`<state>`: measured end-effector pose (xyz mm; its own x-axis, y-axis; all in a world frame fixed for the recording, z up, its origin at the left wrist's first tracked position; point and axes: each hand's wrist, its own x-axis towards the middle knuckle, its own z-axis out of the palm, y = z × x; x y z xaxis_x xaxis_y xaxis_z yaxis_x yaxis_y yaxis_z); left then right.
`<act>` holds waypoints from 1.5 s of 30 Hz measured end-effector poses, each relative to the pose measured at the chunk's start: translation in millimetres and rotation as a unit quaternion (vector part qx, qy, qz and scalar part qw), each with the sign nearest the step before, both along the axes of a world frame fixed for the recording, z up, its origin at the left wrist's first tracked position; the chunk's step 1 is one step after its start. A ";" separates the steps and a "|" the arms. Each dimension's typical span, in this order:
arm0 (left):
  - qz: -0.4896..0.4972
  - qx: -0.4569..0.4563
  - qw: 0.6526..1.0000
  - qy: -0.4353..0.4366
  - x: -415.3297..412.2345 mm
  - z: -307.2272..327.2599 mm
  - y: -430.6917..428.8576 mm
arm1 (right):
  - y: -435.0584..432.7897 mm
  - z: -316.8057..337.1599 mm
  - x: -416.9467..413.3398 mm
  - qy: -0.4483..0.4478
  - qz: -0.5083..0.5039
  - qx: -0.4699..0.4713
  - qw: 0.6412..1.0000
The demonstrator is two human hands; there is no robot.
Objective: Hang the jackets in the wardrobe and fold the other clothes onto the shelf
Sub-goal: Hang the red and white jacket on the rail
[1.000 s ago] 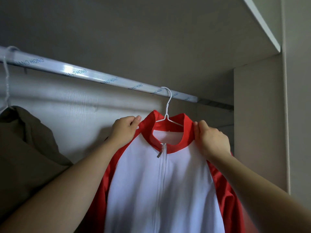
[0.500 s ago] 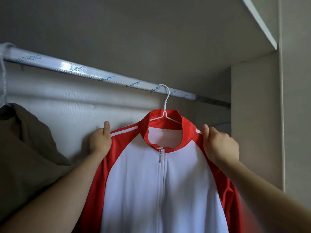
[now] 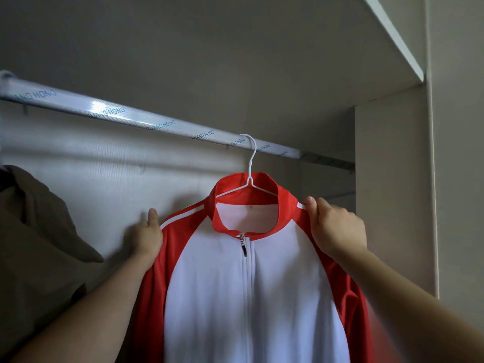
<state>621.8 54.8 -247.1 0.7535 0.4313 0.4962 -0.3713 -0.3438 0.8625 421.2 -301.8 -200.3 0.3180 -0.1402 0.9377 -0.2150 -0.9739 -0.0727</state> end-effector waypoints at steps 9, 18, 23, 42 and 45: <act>0.102 0.231 0.956 -0.147 -61.1 46.4 -44.8 | -1.7 6.0 -13.0 0.038 0.020 -0.062 0.997; -0.133 0.181 0.952 -0.207 -131.1 124.7 -118.3 | 23.5 11.6 -41.8 0.069 0.063 -0.122 0.988; -0.066 0.202 0.956 -0.203 -145.2 140.0 -103.6 | 61.3 14.0 -62.9 0.065 0.105 -0.113 0.986; 0.056 0.166 0.953 -0.246 -157.7 113.0 -8.6 | 172.8 4.0 -57.2 0.051 0.247 -0.111 0.961; 0.064 0.177 0.959 -0.213 -166.3 116.4 -9.6 | 166.7 5.4 -52.1 0.117 0.289 -0.079 0.947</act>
<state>455.5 45.2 -130.7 0.4025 0.2542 0.8794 -0.5983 -0.6541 0.4629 369.1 -135.1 -194.9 0.5003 0.2564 0.8270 0.3657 -0.9283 0.0665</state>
